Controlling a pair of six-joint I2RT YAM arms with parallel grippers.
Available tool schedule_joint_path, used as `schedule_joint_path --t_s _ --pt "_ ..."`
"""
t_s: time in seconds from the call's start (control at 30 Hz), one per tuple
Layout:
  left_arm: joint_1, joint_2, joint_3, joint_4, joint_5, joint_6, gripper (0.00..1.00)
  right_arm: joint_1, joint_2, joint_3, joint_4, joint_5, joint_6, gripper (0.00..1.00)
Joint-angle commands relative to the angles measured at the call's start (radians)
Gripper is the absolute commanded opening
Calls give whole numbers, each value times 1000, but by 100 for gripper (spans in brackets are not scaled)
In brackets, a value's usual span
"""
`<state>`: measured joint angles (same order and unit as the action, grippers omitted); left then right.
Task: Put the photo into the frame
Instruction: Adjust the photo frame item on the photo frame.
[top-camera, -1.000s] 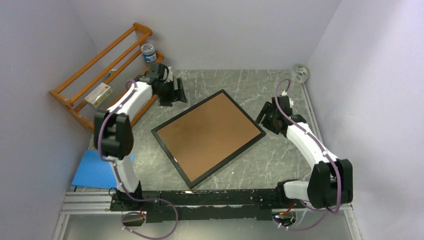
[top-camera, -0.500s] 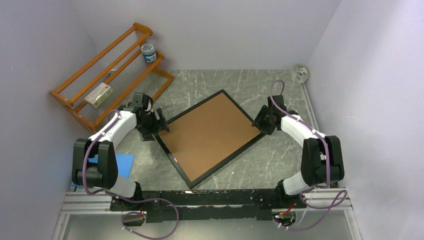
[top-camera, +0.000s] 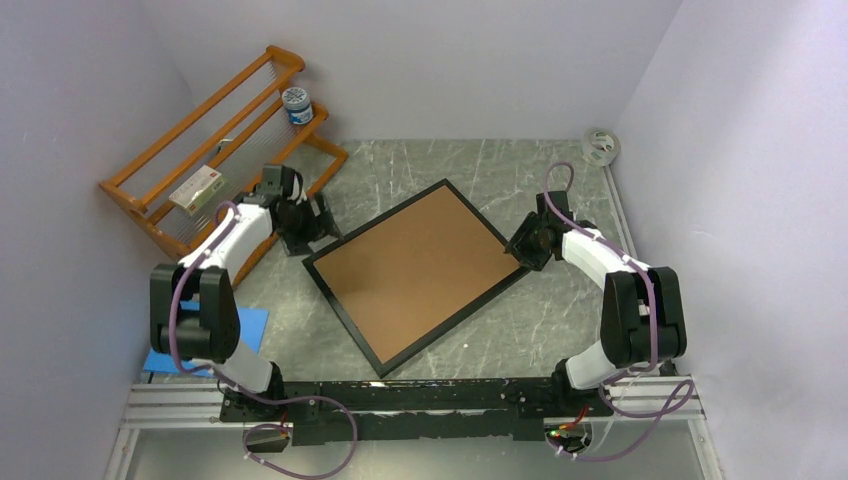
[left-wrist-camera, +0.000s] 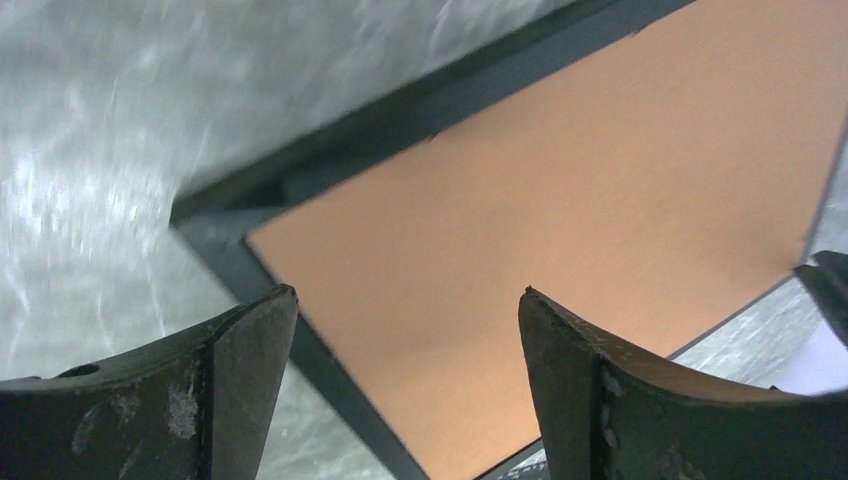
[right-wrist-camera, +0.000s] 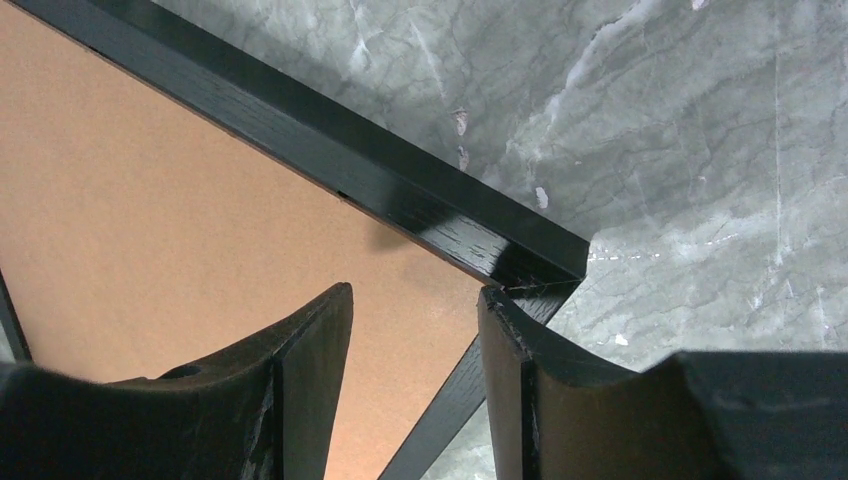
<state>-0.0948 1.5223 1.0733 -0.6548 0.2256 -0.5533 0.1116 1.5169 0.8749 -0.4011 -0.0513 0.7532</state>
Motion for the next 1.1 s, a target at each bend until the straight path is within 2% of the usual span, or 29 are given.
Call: schedule_joint_path --t_s 0.0,0.2,0.37,0.63,1.07 --pt "3 117 167 82 89 103 86 -4 -40 -16 8 24 46 53" --pt "3 342 383 120 233 192 84 -4 -112 -74 65 -30 77 53" --pt "2 508 536 132 344 239 82 -2 -127 -139 109 -73 138 49" --pt "-18 674 635 158 546 259 79 -3 -72 -159 168 -123 163 46" --pt "-66 861 730 13 698 402 75 -3 17 -236 434 -227 157 16"
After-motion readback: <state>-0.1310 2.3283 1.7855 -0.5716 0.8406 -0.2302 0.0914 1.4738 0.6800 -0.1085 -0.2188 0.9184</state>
